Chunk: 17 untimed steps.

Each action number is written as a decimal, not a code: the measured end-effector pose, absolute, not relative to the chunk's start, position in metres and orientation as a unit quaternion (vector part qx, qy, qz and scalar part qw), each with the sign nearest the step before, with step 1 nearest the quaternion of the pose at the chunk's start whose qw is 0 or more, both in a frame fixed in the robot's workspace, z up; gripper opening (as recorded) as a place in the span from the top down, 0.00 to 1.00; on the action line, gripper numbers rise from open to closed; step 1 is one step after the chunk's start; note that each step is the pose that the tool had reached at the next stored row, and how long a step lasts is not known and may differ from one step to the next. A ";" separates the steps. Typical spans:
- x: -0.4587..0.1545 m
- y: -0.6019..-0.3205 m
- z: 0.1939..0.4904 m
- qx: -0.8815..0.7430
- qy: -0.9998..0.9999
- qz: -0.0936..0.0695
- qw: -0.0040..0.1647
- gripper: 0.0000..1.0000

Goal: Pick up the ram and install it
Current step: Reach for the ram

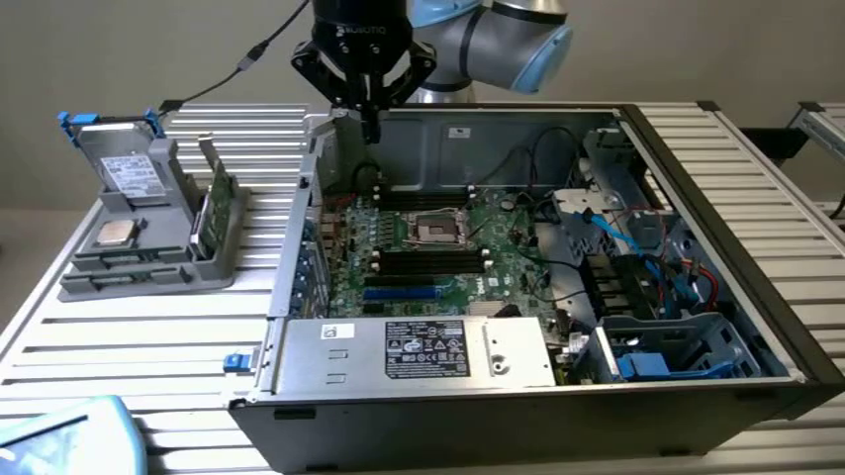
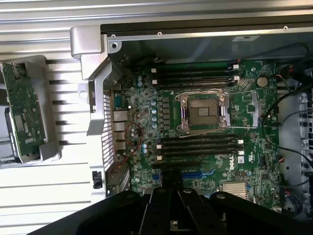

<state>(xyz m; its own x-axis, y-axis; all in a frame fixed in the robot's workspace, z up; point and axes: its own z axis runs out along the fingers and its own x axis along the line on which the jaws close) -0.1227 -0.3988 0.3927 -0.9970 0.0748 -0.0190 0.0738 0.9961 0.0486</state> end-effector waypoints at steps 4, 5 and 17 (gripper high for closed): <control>-0.139 -0.399 0.393 0.037 0.999 0.025 0.010 0.89; -0.144 -0.399 0.393 0.037 0.999 0.026 0.010 0.89; -0.198 -0.399 0.393 0.037 0.999 0.030 0.009 0.89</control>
